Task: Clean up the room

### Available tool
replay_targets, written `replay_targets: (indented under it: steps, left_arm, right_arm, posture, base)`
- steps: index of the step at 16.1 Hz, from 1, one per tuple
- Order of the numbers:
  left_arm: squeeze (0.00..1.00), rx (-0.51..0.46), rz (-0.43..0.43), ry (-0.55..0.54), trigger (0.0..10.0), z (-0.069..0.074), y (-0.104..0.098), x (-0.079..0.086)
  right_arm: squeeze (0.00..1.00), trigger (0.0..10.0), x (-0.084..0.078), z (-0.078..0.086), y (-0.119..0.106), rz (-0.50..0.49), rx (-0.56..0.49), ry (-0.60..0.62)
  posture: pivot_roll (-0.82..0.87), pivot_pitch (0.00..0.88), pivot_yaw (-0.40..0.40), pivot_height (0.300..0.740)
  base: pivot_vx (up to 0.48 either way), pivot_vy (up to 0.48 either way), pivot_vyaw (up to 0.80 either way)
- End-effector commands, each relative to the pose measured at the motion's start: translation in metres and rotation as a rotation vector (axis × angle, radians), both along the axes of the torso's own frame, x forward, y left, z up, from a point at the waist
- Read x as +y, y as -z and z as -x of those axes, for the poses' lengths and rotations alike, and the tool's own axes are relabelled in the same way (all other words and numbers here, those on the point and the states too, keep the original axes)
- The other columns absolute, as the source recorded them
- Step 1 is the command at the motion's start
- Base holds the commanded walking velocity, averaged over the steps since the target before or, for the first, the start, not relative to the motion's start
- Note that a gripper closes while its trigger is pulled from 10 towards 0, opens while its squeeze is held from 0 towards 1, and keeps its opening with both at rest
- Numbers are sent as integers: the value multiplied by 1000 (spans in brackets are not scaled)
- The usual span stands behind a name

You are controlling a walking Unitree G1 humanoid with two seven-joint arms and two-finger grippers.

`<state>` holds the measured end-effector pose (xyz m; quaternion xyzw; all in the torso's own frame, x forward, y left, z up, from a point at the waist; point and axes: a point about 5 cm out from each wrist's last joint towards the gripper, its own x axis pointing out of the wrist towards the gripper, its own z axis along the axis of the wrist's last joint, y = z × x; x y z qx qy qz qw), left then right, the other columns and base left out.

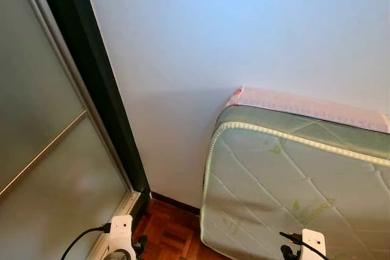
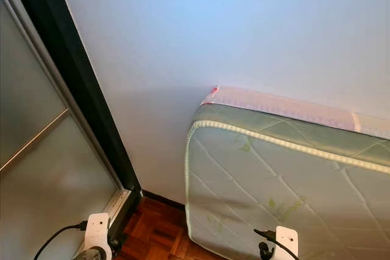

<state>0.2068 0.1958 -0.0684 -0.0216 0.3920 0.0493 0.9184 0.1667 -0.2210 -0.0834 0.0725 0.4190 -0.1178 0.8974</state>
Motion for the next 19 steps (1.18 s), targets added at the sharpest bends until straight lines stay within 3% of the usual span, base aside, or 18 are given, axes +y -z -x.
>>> replay_targets:
  steps: [1,5,19]
  left_arm:
    - [0,278,-64,16,10000,72,26,42]
    - [0,273,-58,12,10000,72,26,41]
    - [0,294,-88,53,10000,74,26,42]
  right_arm:
    - [0,10000,-2,127,30,-140,284,-138]
    - [0,10000,-3,127,30,-141,287,-141]
    - [0,10000,-2,126,30,-157,282,-137]
  posture:
    - [137,0,-41,740]
    - [137,0,-42,740]
    - [119,0,-42,740]
  base:
    - [0,0,0]
    - [0,0,0]
    - [-253,0,0]
